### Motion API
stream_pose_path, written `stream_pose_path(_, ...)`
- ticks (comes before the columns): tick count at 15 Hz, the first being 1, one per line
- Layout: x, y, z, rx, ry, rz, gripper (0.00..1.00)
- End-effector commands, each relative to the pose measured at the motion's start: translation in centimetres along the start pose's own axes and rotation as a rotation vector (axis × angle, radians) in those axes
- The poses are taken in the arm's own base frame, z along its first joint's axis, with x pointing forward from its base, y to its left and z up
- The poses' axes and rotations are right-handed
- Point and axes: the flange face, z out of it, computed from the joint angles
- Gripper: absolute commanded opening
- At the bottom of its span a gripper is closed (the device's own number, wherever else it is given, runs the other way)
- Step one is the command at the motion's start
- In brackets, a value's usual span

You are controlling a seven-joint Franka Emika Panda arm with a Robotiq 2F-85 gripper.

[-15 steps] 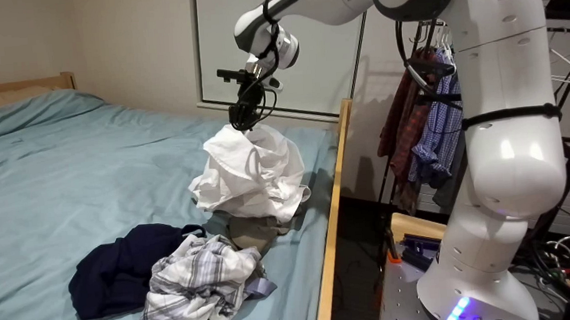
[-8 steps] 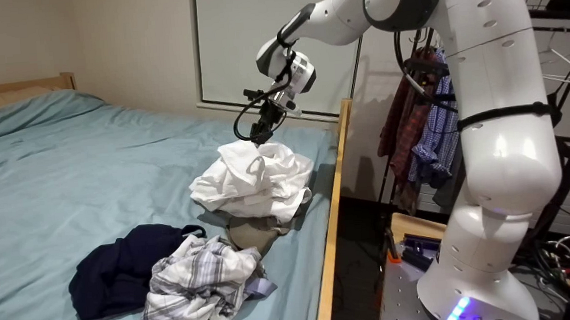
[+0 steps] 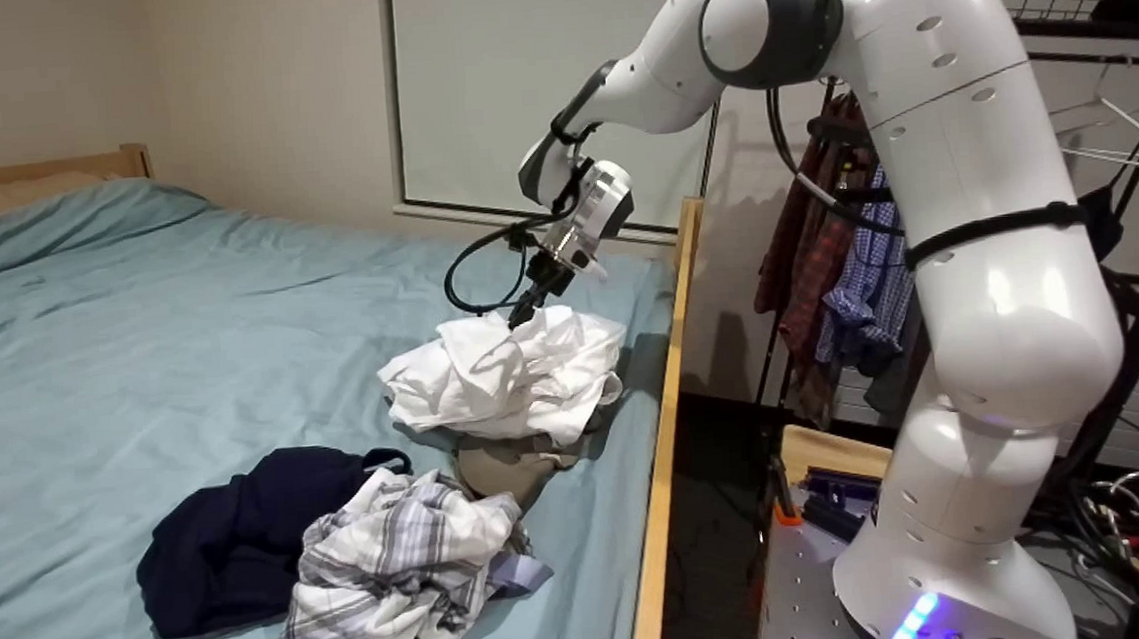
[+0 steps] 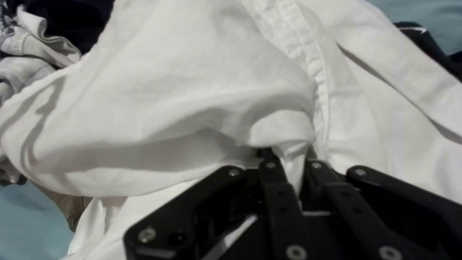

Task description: Move the clothes from left to right

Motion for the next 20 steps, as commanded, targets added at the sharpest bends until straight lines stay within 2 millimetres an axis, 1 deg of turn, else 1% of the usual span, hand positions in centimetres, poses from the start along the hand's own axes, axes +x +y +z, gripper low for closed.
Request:
stream_pose_path(1, 1.4, -2.2, 3.1, 0.071, 0.066, 0.166, 0.08)
stream_pose_path(4, 3.0, -4.1, 2.6, 0.089, 0.064, 0.295, 0.08)
stream_pose_path(5, 3.3, -4.6, 2.1, 0.092, 0.058, 0.317, 0.08)
stream_pose_path(6, 3.3, -4.8, 1.8, 0.077, 0.057, 0.312, 0.08)
stream_pose_path(7, 2.9, -4.6, 1.5, 0.058, 0.06, 0.281, 0.27)
stream_pose_path(8, 2.4, -4.4, 1.3, 0.04, 0.066, 0.246, 0.36)
stream_pose_path(9, 1.7, -4.0, 1.0, 0.04, 0.095, 0.203, 0.42)
stream_pose_path(11, 0.6, -3.4, -0.3, 0.102, 0.168, 0.166, 0.55)
stream_pose_path(14, -1.4, -1.8, -3.6, 0.173, 0.29, 0.048, 0.73)
stream_pose_path(17, -4.3, 0.3, -7.7, 0.281, 0.386, -0.082, 0.94)
stream_pose_path(18, -5.3, 1.0, -9.0, 0.323, 0.418, -0.126, 0.98)
stream_pose_path(20, -7.5, 2.4, -11.4, 0.418, 0.468, -0.207, 1.0)
